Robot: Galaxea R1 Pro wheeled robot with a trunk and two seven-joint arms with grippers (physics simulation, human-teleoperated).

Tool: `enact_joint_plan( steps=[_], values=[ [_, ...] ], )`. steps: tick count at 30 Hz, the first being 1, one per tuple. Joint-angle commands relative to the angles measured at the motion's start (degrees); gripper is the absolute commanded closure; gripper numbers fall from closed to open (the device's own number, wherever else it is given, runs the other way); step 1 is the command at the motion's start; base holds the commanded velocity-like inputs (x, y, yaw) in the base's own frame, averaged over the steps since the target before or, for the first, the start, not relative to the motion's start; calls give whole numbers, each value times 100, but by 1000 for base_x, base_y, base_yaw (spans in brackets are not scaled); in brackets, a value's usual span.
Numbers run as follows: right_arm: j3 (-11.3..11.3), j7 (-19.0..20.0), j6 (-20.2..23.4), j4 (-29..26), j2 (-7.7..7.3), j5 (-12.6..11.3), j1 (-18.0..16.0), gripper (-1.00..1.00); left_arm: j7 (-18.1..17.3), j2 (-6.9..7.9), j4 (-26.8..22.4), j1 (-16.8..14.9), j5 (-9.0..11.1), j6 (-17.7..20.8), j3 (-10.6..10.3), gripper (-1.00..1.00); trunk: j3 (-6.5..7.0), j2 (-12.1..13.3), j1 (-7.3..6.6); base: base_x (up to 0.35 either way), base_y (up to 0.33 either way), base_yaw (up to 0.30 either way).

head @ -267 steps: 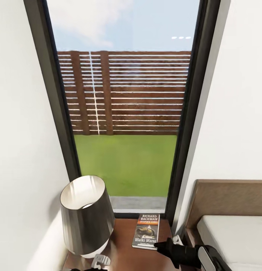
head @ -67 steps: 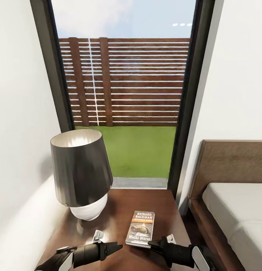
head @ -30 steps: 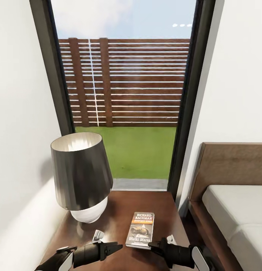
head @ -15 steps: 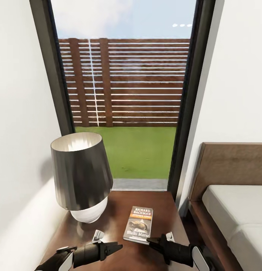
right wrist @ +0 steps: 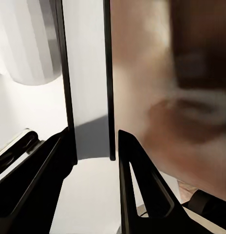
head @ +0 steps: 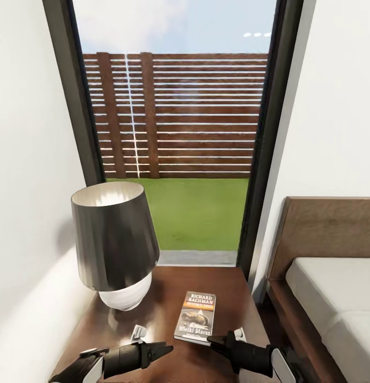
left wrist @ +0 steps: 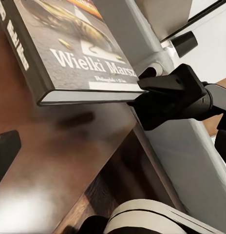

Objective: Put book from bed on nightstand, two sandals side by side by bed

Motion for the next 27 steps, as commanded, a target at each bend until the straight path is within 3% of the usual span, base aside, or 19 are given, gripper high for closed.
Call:
enact_joint_plan(
  steps=[1, 7, 16, 22, 27],
  values=[
    [-20, 20, 19, 0, 2, 15, -4, 100, -10, 5, -3, -3, 58, 60, -45, -100, -6, -2, -1, 0, 0, 0],
    [-20, 20, 19, 0, 1, 14, -3, 100, -10, 5, -4, -3, 58, 60, -45, -100, -96, -203, 109, 0, 0, 0],
    [-20, 20, 19, 0, 2, 15, -2, 100, -10, 5, -3, -3, 58, 60, -45, -100, -96, -203, 109, 0, 0, 0],
    [-20, 20, 19, 0, 1, 15, -4, 100, -10, 5, -3, -3, 58, 60, -45, -100, -203, -444, 240, 0, 0, 0],
    [-20, 20, 19, 0, 1, 15, -3, 100, -10, 5, -3, -3, 58, 60, -45, -100, -203, -444, 240, 0, 0, 0]
  ],
)
